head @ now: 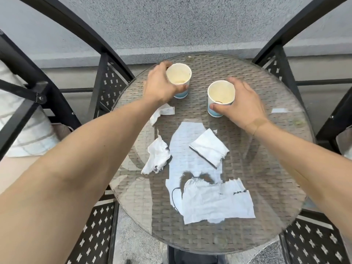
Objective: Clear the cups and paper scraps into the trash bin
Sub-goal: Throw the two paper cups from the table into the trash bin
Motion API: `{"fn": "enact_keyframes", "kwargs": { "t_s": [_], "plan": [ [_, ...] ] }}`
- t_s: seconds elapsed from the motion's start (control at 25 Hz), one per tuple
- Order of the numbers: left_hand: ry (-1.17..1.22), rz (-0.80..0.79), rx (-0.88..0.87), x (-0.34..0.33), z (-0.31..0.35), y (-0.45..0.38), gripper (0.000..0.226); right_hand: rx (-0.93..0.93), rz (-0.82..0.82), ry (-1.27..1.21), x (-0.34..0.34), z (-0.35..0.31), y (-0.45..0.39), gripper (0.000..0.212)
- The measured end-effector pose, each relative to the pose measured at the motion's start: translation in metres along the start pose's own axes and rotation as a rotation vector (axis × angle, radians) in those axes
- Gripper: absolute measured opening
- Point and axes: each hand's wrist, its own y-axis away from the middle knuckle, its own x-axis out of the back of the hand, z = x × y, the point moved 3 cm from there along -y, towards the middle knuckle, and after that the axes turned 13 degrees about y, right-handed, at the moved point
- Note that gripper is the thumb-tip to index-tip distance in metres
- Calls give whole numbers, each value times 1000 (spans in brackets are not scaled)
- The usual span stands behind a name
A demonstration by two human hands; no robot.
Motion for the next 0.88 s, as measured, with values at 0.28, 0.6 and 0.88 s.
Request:
{"fn": "enact_keyframes", "kwargs": {
  "t_s": [0.28,0.6,0.88],
  "plan": [
    [51,36,-71,15,7,26,88,-11,52,-71,20,-13,19,86],
    [106,-63,-127,66,48,113,89,-74,82,-95,76,-51,100,91],
    [107,-119,-101,92,76,236,91,-78,31,-117,114,-68,202,89]
  ]
}}
